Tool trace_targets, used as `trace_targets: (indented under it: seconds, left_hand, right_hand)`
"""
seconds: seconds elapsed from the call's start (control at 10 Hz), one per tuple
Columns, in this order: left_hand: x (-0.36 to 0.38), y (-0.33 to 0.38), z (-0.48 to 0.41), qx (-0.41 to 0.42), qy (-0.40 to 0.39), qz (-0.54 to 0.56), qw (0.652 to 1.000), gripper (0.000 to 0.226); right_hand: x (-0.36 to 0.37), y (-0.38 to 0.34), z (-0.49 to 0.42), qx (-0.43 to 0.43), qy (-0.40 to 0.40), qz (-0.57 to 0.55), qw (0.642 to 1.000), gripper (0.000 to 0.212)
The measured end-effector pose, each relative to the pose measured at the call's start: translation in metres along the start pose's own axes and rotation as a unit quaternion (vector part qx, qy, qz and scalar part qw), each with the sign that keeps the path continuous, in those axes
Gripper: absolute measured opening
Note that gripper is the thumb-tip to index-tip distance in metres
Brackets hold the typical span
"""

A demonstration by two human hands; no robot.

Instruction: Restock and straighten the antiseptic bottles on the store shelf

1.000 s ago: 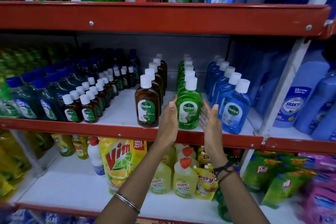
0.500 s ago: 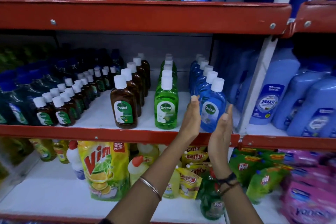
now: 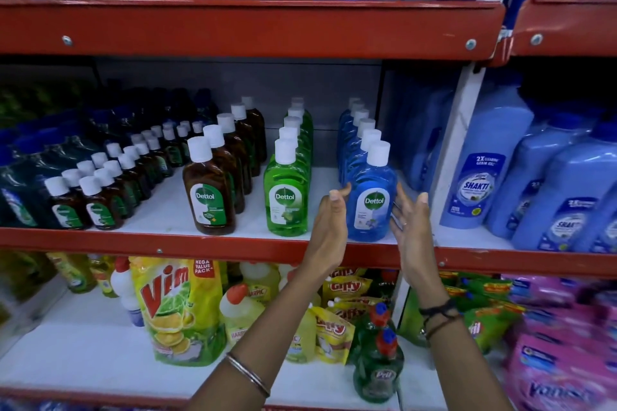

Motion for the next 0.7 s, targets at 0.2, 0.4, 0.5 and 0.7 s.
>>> trace_targets:
  seconds: [0.2,0.4,0.5,0.7]
  left_hand:
    - [0.013,0.007,0.007,-0.003,0.024,0.004,1.0,0.103]
    - [0.008,0.008,0.008,0.007,0.032,0.027,0.999,0.107]
    - [0.008,0.006,0.006,-0.001,0.033,0.013,0.999,0.092]
    - [0.007,0.015,0.017,0.063,0.056,-0.038,0.996,0.056]
  right_hand:
    - [-0.011,-0.004,0.008,0.003,0.007,0.005,1.0,0.098]
    - [-0.007,-0.003,0.006,0.008,0.016,-0.022,1.0,0.066]
    - [-0.004,-0.005,0.008,-0.002,0.015,-0.007,1.0,0.071]
    - [-0.012,-0.001,0.021,-0.042,0.05,0.02,0.998,0.048]
Point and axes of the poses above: each hand's wrist, its own z-axis away from the middle knuckle, its own x-axis out of the palm, y = z × x, the point moved 5 cm from there along -z, towards the middle knuckle, and after that the axes turned 10 degrees about -y, right-handed, at the moved point
